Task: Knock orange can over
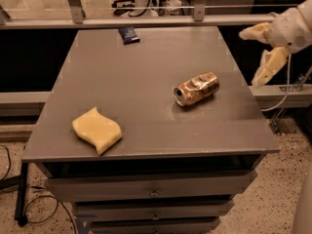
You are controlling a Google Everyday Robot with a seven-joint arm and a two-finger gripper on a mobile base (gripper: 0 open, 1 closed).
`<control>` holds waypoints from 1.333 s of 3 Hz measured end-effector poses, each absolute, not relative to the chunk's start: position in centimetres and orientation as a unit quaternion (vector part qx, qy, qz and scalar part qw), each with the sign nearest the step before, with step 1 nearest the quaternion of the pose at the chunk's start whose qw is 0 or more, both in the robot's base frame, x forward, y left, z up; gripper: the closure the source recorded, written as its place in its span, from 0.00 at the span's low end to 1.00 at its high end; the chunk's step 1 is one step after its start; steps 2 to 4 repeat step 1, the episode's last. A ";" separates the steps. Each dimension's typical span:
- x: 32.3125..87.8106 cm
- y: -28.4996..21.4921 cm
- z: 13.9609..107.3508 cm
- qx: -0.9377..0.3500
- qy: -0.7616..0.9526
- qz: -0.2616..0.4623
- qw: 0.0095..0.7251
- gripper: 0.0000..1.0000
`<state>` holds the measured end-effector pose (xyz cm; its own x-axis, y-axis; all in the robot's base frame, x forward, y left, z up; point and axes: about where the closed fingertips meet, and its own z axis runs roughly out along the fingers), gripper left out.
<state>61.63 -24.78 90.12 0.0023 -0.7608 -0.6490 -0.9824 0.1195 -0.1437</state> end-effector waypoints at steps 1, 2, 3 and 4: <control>61.9 -24.9 91.9 -0.625 0.677 0.187 0.340 0.00; 61.9 -24.9 91.9 -0.625 0.677 0.187 0.340 0.00; 61.9 -24.9 91.9 -0.625 0.677 0.187 0.340 0.00; 61.9 -24.9 91.9 -0.625 0.677 0.187 0.340 0.00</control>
Offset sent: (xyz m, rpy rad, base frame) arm 0.0000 0.0000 0.0000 0.0000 0.0000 0.0000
